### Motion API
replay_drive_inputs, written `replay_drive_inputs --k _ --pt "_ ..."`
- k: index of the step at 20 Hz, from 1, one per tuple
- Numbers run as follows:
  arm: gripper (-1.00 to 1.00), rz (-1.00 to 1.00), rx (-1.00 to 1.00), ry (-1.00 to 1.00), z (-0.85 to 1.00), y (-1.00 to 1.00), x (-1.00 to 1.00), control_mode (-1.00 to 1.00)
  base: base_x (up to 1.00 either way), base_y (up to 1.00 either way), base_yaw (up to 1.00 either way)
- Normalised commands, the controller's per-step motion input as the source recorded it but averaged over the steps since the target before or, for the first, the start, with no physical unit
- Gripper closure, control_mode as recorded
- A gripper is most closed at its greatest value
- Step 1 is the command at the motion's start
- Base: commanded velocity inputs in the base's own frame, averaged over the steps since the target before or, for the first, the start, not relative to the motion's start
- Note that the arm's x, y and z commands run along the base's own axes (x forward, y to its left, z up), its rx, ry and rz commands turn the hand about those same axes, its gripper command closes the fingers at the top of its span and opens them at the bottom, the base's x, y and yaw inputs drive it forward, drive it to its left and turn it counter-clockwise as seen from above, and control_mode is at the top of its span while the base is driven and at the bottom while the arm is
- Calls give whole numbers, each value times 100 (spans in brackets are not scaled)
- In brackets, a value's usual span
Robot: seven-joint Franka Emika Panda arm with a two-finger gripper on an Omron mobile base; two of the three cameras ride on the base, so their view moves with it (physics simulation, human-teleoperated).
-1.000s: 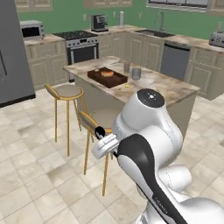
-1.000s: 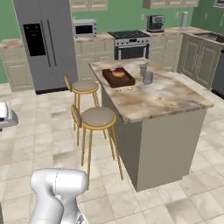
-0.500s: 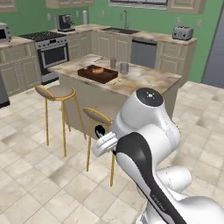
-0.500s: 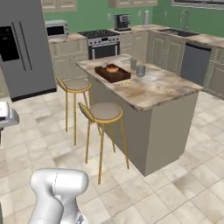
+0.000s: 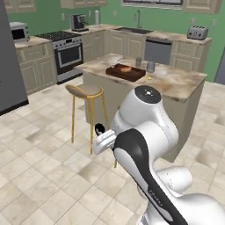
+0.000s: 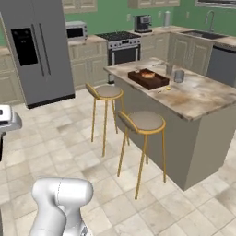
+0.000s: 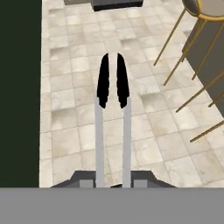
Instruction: Take the tongs from the drawer on the left and place them on the dining counter next to the tray containing the hot dog.
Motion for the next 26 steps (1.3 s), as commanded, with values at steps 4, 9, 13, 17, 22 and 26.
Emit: replay_drive_inputs --k 4,9,13,17,22,26 --pt "100 0 0 0 0 0 0 100 78 100 -3" --pt "100 0 0 0 0 0 0 100 100 100 -14" --pt "100 0 0 0 0 0 0 100 100 100 -29" --pt "100 0 0 0 0 0 0 100 100 100 -33" --pt "100 0 0 0 0 0 0 100 100 100 -38" --pt "100 0 0 0 0 0 0 100 69 94 -70"
